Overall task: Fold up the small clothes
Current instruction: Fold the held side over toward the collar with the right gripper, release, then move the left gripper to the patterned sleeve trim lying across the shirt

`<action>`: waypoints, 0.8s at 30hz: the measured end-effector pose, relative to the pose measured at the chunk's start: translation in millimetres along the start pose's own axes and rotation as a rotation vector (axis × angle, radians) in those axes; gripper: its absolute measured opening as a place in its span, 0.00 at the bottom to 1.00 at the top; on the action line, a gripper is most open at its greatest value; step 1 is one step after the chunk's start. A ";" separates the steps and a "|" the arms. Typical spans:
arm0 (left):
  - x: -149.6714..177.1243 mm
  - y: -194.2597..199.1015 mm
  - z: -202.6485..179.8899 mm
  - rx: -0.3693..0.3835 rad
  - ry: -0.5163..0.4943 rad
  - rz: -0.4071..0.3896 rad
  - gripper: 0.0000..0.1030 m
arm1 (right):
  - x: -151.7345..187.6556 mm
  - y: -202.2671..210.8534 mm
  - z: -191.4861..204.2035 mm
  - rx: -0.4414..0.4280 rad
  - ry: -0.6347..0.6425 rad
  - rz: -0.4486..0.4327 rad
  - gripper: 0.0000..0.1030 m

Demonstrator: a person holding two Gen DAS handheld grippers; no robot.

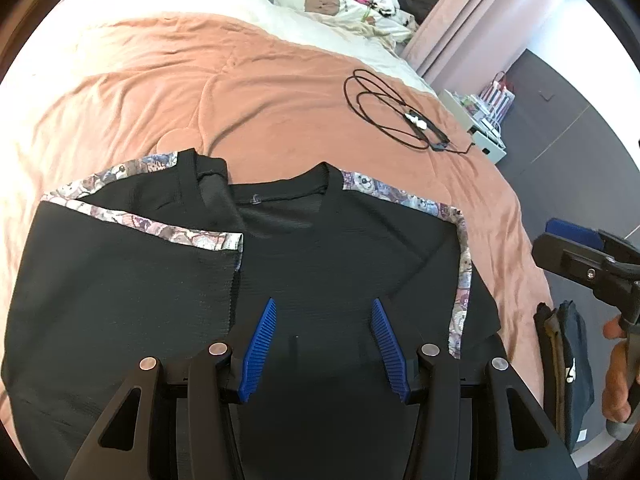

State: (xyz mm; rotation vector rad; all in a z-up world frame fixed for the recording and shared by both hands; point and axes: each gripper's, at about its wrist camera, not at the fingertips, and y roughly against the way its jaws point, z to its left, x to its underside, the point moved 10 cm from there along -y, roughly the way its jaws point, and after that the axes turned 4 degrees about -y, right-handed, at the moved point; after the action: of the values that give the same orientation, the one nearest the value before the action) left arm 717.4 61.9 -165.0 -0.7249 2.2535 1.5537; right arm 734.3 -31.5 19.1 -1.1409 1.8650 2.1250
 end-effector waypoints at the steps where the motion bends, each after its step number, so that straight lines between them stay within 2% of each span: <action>1: 0.3 -1.4 -0.4 -0.002 -0.002 0.002 0.51 | 3.4 -0.5 -5.3 0.008 -0.002 -0.002 0.81; 5: 1.6 -8.5 -9.7 0.002 -0.022 0.009 0.51 | 24.4 -4.7 -32.6 0.035 -0.040 0.004 0.81; 8: 4.7 -17.4 -26.5 0.009 -0.065 0.018 0.51 | 41.0 -5.0 -59.9 0.021 -0.108 0.001 0.81; 13: 7.6 -30.0 -56.7 0.021 -0.137 0.027 0.51 | 61.0 -10.0 -80.6 0.030 -0.150 -0.008 0.81; 18: 14.6 -43.8 -84.8 0.036 -0.196 0.047 0.51 | 83.6 -7.4 -107.6 -0.013 -0.254 -0.035 0.67; 21: 19.8 -52.6 -100.7 0.037 -0.236 0.062 0.51 | 97.3 -5.0 -123.0 -0.016 -0.294 -0.058 0.67; 24: 27.0 -61.8 -115.0 0.032 -0.283 0.082 0.51 | 114.3 -8.8 -134.8 -0.052 -0.349 -0.068 0.56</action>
State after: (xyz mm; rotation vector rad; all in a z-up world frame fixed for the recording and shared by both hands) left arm 733.7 -68.8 -184.9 -0.3799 2.1141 1.5440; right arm 719.6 -193.5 -50.5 -0.7654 1.6025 2.1763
